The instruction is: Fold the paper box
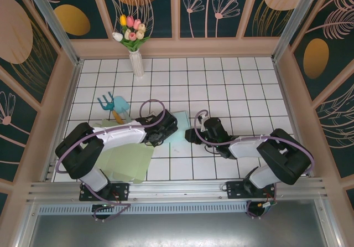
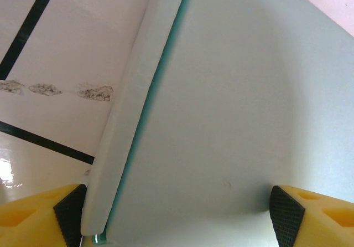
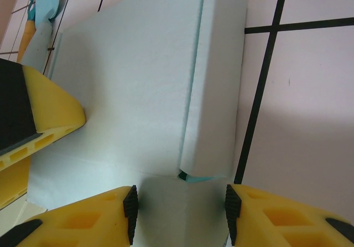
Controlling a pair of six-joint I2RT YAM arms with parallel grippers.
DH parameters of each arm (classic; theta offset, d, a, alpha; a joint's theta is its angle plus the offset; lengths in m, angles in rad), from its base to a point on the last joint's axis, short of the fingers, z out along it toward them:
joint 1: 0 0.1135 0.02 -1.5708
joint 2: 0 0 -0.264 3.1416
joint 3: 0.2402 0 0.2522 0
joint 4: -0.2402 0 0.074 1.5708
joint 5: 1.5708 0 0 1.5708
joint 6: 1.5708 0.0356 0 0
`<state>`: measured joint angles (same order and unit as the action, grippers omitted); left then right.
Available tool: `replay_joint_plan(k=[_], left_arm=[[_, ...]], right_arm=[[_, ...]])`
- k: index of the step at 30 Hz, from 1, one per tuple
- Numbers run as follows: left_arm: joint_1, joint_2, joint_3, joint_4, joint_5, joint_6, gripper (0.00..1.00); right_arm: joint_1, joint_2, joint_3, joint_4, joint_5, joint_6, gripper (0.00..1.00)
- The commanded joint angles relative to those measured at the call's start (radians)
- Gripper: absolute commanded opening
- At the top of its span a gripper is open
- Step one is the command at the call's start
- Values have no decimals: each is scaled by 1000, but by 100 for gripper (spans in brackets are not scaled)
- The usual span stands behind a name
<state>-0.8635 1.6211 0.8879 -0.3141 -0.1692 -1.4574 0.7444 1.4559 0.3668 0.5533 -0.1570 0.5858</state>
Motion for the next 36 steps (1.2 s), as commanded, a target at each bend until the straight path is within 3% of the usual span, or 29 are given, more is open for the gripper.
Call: replay_joint_plan(k=[1,18,24,36], left_arm=[[6,-4,-21,-29,-32,-20,85],[8,-17,-50,-45,-66,-15,85],[9,5,-42,-40,-62,-11,84],[7,16,-50,-36,-61,-1,84]], right_arm=[[7,-4,-14,7,11,-1,49],[42,-12,0,-6,11,8,48],[47,21,2,29,-41,16,41],[53,29,11,-6,29,-16,40]])
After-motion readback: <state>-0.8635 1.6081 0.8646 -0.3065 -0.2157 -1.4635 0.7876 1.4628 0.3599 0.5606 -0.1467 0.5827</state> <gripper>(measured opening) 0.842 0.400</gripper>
